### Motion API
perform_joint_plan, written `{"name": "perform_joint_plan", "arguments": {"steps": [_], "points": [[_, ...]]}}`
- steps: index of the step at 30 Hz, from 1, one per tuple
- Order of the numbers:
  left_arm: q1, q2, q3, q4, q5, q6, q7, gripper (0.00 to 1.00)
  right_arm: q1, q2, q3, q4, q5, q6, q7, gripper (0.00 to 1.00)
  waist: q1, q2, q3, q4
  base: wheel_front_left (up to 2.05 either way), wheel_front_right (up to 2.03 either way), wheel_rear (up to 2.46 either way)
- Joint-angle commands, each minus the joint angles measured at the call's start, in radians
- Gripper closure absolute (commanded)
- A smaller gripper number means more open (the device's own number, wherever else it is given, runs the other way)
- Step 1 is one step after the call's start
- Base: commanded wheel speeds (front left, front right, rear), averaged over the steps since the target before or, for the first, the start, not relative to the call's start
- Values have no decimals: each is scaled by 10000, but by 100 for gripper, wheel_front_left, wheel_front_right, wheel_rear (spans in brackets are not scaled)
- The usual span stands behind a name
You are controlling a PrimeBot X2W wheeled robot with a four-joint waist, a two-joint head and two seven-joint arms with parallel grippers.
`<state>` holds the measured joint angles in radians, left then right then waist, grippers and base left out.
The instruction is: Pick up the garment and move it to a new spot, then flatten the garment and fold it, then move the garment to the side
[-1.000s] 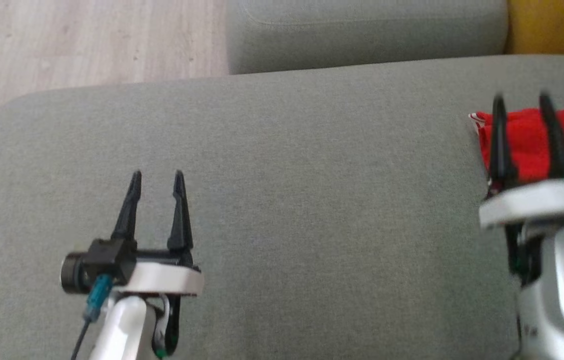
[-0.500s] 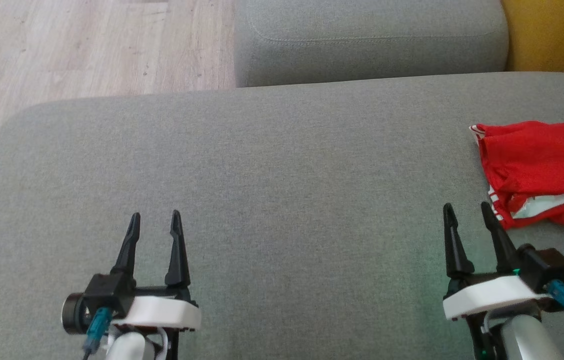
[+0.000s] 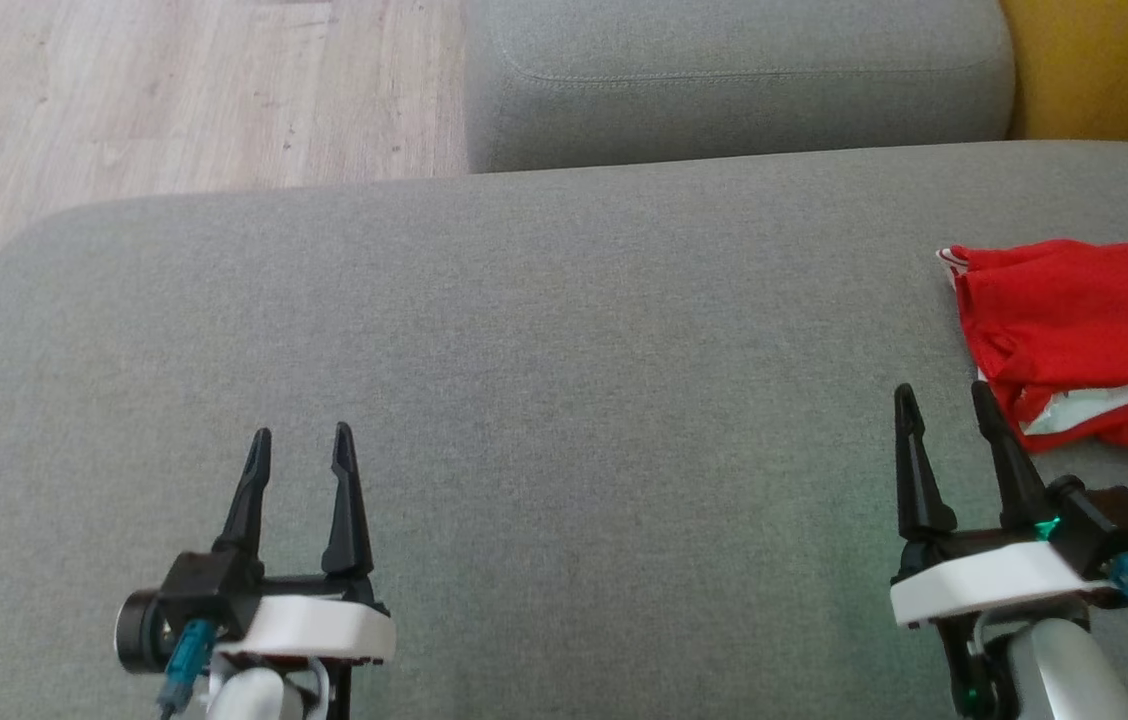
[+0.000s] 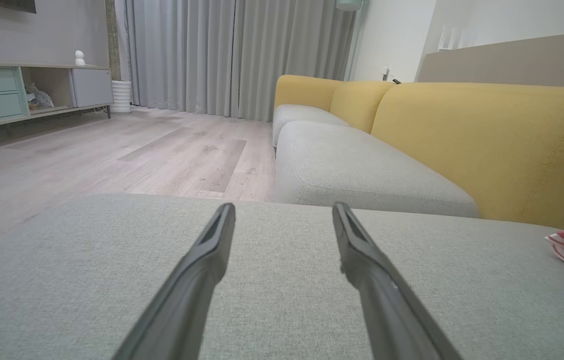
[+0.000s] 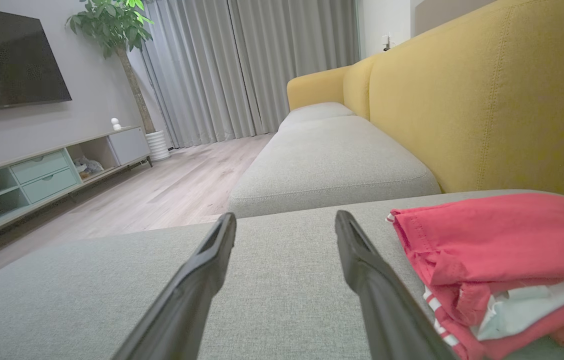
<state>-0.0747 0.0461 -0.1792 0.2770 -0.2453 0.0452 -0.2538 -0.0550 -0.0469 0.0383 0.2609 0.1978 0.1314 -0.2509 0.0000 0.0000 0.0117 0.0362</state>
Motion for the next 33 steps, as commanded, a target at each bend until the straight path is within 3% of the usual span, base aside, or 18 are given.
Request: {"name": "perform_joint_plan", "arguments": {"steps": [1, 24, 25, 33], "points": [[-288, 41, 376, -339, 85, 63, -80, 0, -239, -34, 218, -359, -18, -7, -107, 0, 0, 0, 7, 6, 0, 0, 0], [-303, 41, 576, -390, -1084, -72, -80, 0, -272, -34, 288, -317, -5, -7, -108, 0, 0, 0, 22, -95, 0, 0, 0], [1, -2, 199, -71, -1149, -67, 4, 100, 50, 4, 21, 31, 8, 0, 2, 100, 0, 0, 23, -96, 0, 0, 0], [114, -4, 304, 351, -1709, -136, 232, 100, 167, -8, -10, 418, 656, 0, 151, 100, 0, 0, 19, -109, 0, 0, 0]]}}
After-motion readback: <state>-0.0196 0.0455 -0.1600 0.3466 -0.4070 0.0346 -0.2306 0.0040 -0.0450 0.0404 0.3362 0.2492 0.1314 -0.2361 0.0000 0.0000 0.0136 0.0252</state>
